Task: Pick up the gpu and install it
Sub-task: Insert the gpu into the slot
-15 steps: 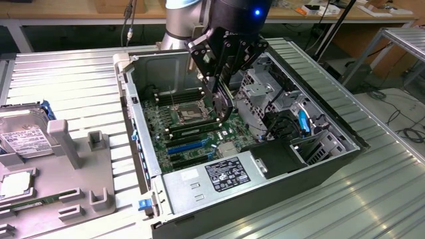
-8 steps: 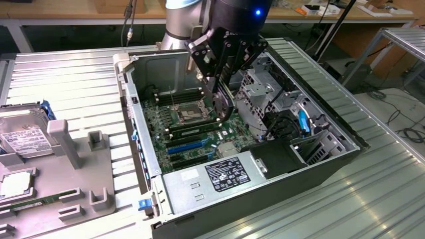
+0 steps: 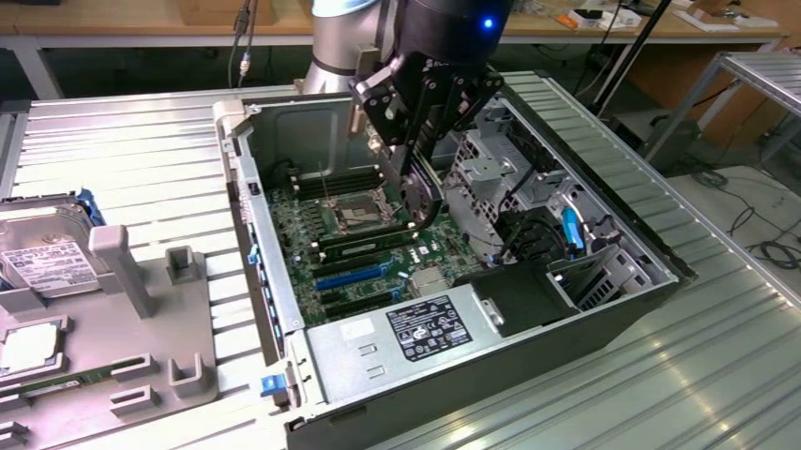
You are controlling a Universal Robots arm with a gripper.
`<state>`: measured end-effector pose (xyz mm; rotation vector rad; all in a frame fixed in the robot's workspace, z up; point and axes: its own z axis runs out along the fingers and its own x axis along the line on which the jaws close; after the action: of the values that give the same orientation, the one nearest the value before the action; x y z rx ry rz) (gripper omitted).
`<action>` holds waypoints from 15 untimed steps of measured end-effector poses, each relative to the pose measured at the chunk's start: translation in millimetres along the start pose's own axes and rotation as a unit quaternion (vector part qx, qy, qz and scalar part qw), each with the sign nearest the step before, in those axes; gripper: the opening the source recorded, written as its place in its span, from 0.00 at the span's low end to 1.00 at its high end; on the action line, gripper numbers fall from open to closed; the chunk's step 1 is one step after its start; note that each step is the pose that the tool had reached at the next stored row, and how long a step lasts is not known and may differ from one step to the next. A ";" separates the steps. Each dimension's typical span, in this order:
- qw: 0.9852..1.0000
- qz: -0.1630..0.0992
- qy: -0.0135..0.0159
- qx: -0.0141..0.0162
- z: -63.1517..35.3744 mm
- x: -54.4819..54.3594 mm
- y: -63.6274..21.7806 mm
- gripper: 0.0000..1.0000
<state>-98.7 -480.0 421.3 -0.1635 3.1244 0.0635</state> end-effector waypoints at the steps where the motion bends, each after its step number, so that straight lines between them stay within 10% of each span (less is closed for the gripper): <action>1: 1.000 -0.003 0.000 0.000 0.0 0.0 0.0 0.27; 15: 0.999 -0.034 0.001 0.000 0.0 -0.1 0.0 0.27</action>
<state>-98.7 -480.0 421.2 -0.2687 3.1184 0.0642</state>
